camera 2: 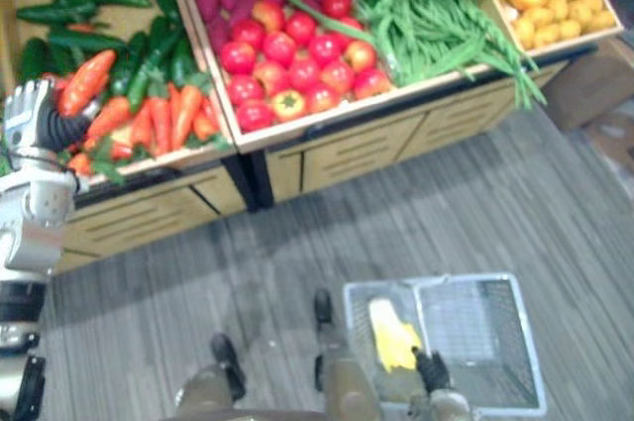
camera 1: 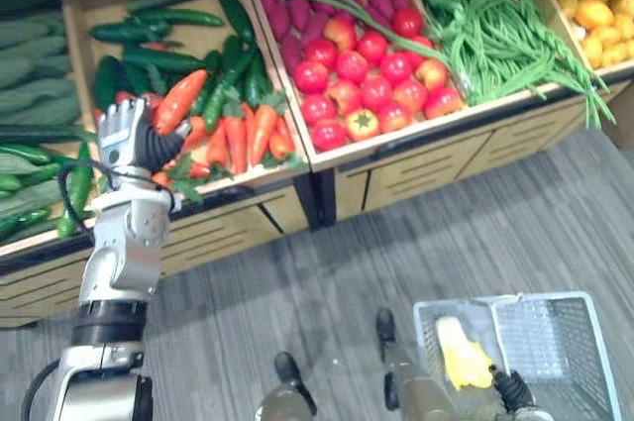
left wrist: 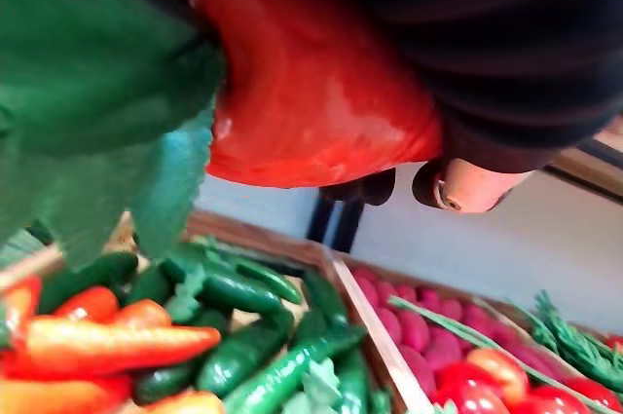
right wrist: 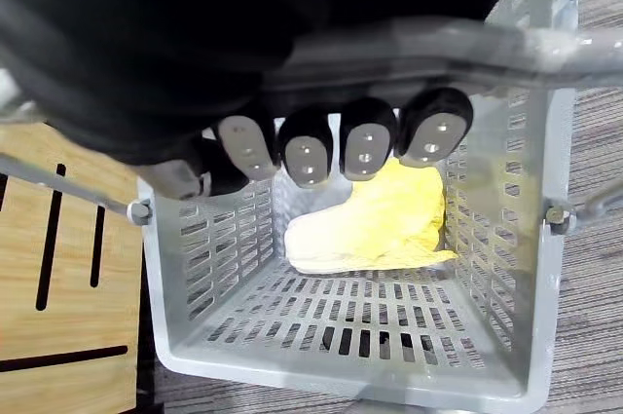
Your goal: Pick vegetable in the basket
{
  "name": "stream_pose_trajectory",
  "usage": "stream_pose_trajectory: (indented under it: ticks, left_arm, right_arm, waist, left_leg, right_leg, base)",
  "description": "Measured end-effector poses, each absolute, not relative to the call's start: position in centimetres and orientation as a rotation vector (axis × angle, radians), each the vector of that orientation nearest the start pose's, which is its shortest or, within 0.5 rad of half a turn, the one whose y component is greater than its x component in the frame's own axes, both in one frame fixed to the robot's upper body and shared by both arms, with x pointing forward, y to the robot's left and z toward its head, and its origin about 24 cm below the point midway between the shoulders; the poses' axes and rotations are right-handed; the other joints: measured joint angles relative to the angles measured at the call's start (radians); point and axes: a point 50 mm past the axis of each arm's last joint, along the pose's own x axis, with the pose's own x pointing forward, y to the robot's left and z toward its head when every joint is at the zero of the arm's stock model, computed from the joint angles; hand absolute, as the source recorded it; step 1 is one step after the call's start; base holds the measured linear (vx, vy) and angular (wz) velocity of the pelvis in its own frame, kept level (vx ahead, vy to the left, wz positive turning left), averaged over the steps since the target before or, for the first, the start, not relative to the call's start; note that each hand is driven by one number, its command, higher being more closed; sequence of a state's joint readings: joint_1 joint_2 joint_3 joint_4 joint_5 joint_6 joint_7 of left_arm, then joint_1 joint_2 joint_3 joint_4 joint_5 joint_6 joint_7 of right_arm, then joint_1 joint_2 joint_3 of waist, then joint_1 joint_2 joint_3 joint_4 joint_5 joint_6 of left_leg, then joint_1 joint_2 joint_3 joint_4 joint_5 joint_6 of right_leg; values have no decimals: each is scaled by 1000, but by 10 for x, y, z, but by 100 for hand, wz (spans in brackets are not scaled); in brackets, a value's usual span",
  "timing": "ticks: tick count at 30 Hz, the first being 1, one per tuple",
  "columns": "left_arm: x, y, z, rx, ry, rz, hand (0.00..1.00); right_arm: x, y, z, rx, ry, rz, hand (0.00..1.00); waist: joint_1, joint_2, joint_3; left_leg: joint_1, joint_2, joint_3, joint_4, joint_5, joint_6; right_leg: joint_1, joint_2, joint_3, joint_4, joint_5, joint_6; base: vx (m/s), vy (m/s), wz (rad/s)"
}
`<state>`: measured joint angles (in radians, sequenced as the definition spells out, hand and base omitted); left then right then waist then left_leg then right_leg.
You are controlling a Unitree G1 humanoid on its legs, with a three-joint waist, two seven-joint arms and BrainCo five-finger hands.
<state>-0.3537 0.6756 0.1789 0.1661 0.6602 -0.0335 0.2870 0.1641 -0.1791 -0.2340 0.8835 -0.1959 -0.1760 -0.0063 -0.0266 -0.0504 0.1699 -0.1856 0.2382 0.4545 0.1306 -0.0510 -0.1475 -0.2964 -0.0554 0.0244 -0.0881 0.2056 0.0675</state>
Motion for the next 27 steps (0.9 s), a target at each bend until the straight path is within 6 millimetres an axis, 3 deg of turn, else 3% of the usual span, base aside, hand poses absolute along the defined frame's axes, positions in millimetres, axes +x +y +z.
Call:
stream_pose_trajectory:
  ticks: [5,8,12,14,15,16,20,23,27]
  left_arm:
    - [276,296,178,1302,-375,486,100]
    - [264,266,171,1324,-470,302,100]
    - [255,230,157,1311,-547,72,100]
    - [250,216,151,1264,-570,-36,100]
    - [247,202,141,1221,-569,-146,100]
    - [245,191,134,1182,-557,-234,100]
    - [234,161,118,1094,-554,-457,100]
    - [227,127,108,1021,-582,-654,100]
    - [223,102,108,965,-631,-780,100]
  right_arm:
    - [101,-280,-124,-316,876,-266,100]
    - [112,-325,-99,-483,848,-276,100]
    - [151,-369,-46,-742,714,-236,100]
    - [174,-378,-20,-853,636,-188,100]
    - [201,-379,5,-990,560,-106,100]
    - [214,-374,15,-1055,514,-56,100]
    - [228,-352,24,-1142,429,66,100]
    - [242,-320,37,-1206,307,211,100]
    - [255,-272,52,-1276,133,413,100]
  waist:
    - [-1,4,-53]
    - [-3,6,-85]
    - [-9,9,-110]
    - [-22,9,-113]
    - [-28,10,-116]
    - [-28,11,-117]
    - [-27,22,-134]
    - [-26,47,-151]
    - [-38,63,-162]
  left_leg:
    - [46,-46,-18,-54,10,4]
    - [73,-77,-21,-64,1,12]
    - [111,-106,11,-67,-18,20]
    - [133,-115,37,-66,-27,21]
    - [163,-117,87,-52,-48,22]
    - [189,-112,128,-34,-66,24]
    - [231,-67,241,57,-143,15]
    - [280,5,367,174,-230,-4]
    - [347,54,496,224,-274,-35]
  right_leg:
    - [43,-34,-15,-17,-9,23]
    - [64,-56,-10,-17,-16,42]
    - [76,-77,38,-17,-14,62]
    - [80,-82,64,-17,-13,72]
    - [83,-78,116,-17,-9,79]
    - [91,-70,157,-16,-5,83]
    - [92,-32,259,2,-8,91]
    - [95,32,361,24,-5,86]
    - [89,90,425,53,-14,71]
  base:
    - [6,56,17]
    - [14,50,2]
    - [11,68,-24]
    - [13,54,-54]
    - [23,46,-98]
    - [34,42,-106]
    - [14,-4,-96]
    - [-25,-16,-112]
    - [-5,12,-98]
